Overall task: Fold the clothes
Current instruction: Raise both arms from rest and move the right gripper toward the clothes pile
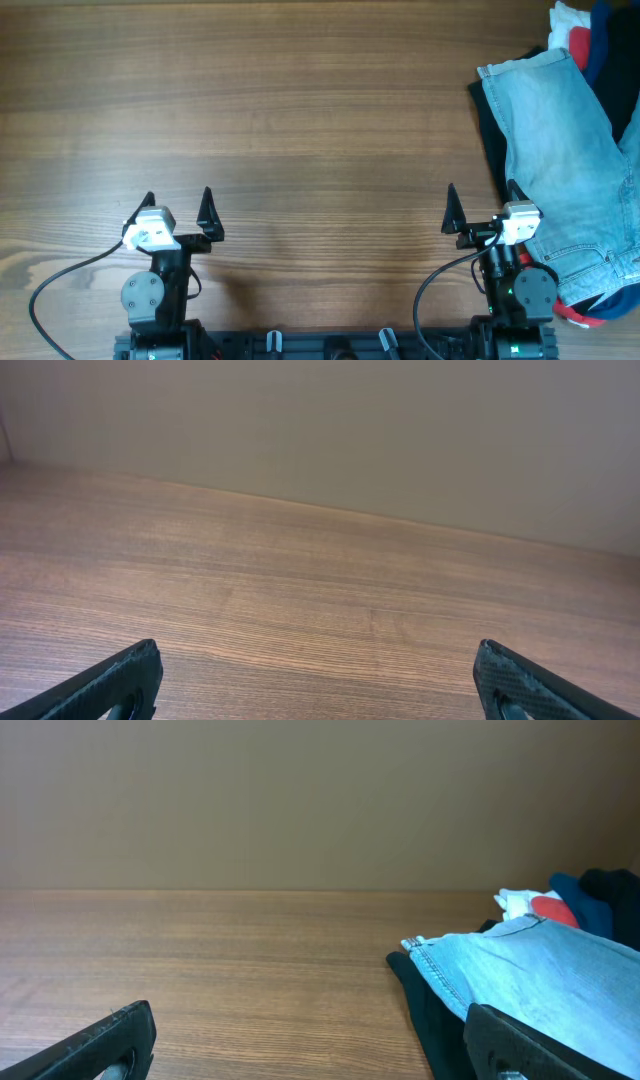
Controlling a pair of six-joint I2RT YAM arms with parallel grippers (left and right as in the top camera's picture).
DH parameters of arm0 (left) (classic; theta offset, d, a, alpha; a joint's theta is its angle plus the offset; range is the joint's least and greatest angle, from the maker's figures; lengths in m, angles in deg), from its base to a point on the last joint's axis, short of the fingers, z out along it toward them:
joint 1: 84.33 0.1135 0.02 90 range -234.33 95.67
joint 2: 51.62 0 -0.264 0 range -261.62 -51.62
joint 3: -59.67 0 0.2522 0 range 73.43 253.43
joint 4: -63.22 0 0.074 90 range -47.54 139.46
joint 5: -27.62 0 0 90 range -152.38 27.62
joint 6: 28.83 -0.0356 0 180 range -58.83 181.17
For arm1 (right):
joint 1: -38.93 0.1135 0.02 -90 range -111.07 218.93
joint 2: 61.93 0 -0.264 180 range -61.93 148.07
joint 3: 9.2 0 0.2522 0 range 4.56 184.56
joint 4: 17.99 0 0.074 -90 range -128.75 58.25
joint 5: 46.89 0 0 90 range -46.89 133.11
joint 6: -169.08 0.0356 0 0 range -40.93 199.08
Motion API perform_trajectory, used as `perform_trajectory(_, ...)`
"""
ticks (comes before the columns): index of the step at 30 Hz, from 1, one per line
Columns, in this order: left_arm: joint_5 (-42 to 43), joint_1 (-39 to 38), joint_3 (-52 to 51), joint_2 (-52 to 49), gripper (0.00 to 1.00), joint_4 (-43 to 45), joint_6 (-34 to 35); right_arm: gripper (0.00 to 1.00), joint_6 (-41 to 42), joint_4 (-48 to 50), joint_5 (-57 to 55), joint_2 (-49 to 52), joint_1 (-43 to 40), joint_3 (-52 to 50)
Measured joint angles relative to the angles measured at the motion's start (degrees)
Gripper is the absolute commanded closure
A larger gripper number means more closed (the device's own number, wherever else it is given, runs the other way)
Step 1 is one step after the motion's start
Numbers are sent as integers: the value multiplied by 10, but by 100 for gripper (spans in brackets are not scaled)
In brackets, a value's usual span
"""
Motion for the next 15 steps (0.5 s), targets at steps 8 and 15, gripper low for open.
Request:
perform_trajectory(8, 0, 0, 0, 0, 0, 0, 0, 0, 0, 0, 0, 0, 0, 0)
perform_trajectory(15, 0, 0, 0, 0, 0, 0, 0, 0, 0, 0, 0, 0, 0, 0)
